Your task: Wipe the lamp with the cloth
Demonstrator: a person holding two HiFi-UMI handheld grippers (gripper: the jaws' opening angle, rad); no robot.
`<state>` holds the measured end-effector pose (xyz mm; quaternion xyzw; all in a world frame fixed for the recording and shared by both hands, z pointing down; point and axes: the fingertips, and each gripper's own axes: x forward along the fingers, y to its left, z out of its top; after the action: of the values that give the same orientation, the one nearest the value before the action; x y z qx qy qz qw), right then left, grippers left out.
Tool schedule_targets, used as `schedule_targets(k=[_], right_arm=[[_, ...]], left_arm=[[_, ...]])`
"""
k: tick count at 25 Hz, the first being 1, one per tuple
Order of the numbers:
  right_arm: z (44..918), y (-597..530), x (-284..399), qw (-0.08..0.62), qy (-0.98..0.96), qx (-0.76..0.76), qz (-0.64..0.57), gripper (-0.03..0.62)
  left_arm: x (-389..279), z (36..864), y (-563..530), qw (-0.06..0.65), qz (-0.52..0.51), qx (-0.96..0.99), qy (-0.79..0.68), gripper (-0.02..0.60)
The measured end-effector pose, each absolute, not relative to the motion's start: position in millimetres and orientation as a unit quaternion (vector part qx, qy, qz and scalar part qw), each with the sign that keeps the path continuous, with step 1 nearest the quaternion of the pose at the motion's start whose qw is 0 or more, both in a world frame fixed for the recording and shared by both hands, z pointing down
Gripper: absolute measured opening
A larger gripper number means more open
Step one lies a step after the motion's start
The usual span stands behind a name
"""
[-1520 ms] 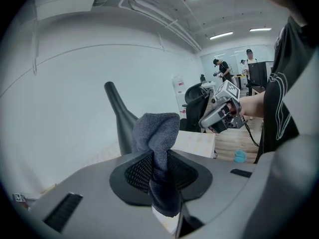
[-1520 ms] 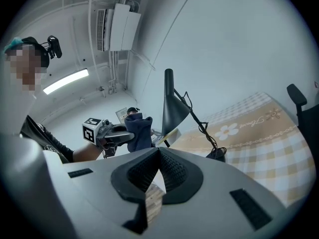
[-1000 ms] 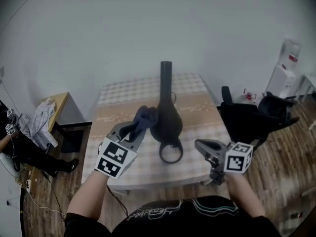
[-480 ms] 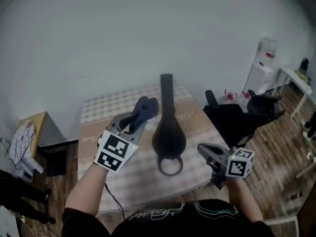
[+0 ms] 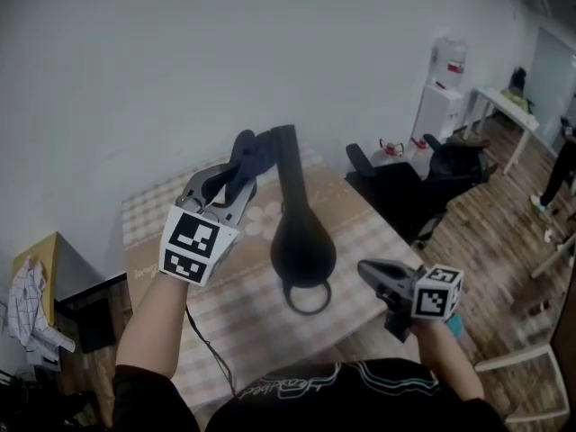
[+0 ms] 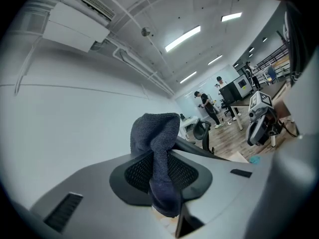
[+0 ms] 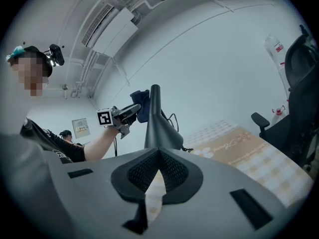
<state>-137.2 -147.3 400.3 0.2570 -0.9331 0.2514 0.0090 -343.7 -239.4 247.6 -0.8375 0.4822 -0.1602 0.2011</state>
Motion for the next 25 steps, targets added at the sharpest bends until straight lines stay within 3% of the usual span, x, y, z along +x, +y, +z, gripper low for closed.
schedule_targets(k=[7,25], right_arm=[[400.8,-142.9,-128.1,0.007,-0.92,0.297,0.255,0.011],[422.9,-151.5,-133.8,0.021,-0.911,0.307,0.276,0.011]], left_arm=[[-347.0,242.2,-265.2,0.224,-0.136,-0.85,0.458,0.072],[-306.5,288.0,-256.8,0.193,-0.055,-0.913,0.355,0.072]])
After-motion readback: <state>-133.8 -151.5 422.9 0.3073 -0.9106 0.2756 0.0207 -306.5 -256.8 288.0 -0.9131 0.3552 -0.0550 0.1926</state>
